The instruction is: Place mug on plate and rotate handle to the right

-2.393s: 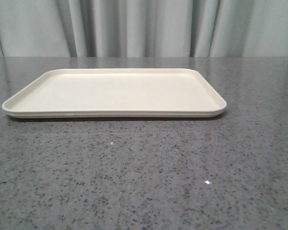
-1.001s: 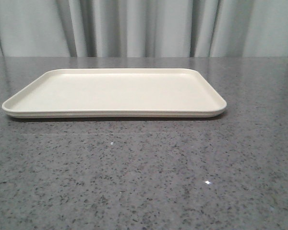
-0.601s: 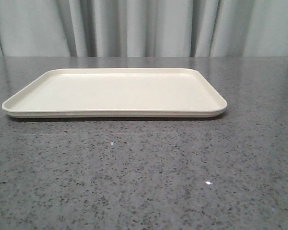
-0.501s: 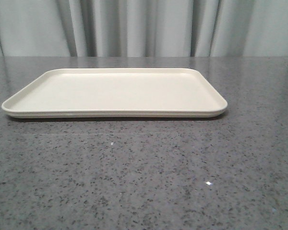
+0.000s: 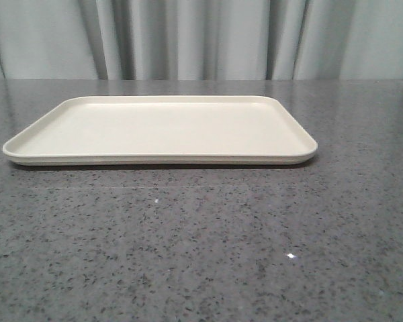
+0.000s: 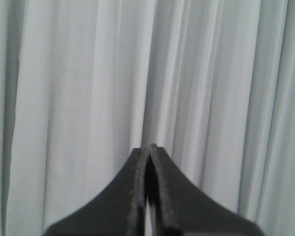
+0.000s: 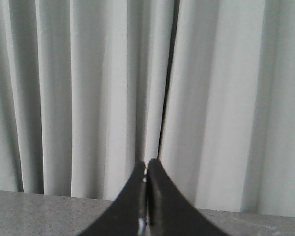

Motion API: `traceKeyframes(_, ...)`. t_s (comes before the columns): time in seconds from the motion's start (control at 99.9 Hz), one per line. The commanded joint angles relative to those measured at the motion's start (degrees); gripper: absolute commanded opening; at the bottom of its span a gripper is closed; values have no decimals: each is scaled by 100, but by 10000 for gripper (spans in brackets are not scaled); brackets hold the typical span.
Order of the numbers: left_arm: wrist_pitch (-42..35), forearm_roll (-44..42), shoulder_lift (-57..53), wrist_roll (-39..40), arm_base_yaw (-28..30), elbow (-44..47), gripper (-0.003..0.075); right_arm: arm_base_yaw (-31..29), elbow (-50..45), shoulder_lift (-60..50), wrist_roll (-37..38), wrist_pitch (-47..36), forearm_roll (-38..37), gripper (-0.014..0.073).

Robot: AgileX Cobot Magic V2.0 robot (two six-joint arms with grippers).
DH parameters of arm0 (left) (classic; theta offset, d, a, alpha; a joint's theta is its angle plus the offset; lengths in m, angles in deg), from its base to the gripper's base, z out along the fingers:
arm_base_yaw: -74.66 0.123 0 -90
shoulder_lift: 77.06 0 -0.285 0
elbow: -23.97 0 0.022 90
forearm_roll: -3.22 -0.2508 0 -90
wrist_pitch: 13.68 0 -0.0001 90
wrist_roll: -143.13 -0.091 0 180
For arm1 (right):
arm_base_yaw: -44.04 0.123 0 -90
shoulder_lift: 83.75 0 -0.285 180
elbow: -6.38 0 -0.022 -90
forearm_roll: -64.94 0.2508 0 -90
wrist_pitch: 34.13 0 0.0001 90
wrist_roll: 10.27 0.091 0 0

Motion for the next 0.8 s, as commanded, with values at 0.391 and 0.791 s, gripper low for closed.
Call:
traceKeyframes(0.391, 2656, -1461, 2348, -5, 3, -3131, -19, -2, 2366, 1371, -456, 780, -170, 152)
traceKeyframes(0.791, 3526, -1443, 3201, -5, 3, -4028, 279, -2, 2426, 1381, -456, 558, -170, 356)
